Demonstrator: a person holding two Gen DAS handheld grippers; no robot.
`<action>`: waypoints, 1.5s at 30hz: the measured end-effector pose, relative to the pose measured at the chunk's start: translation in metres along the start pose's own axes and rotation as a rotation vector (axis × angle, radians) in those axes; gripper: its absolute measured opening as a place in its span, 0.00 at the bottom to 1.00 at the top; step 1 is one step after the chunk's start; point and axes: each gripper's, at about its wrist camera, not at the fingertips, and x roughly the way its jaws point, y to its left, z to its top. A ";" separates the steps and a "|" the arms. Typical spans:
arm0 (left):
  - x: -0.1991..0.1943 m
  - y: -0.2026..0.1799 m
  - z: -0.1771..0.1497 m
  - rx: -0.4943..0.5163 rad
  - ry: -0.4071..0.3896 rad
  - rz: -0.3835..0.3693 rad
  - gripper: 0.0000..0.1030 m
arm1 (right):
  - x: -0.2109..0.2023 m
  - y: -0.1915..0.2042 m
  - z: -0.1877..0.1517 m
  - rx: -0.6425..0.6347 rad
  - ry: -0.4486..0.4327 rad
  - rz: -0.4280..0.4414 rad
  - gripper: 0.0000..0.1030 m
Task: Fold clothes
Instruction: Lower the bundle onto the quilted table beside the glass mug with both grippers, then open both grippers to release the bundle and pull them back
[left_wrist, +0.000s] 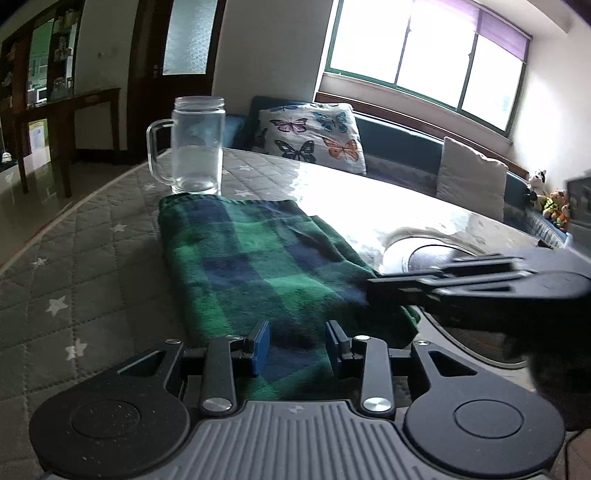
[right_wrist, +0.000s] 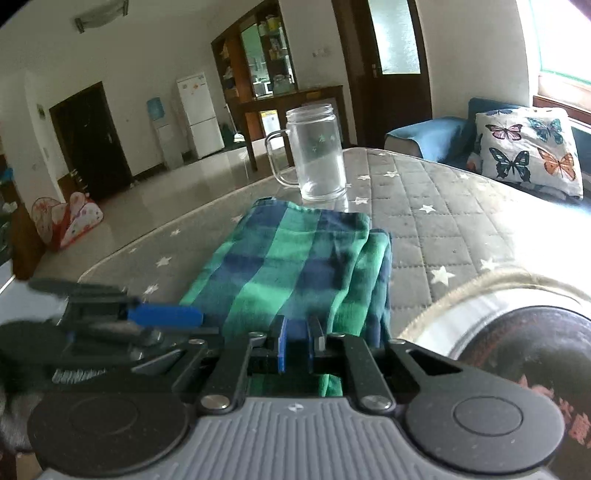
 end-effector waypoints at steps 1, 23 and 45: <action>0.001 -0.001 0.000 0.001 0.002 -0.004 0.37 | 0.005 -0.002 0.000 0.005 0.006 -0.014 0.09; -0.015 0.000 -0.004 -0.020 -0.006 0.047 0.77 | -0.002 -0.010 -0.006 0.054 0.001 -0.105 0.51; -0.060 0.007 -0.021 -0.043 -0.046 0.137 1.00 | -0.026 0.020 -0.023 0.025 -0.009 -0.135 0.89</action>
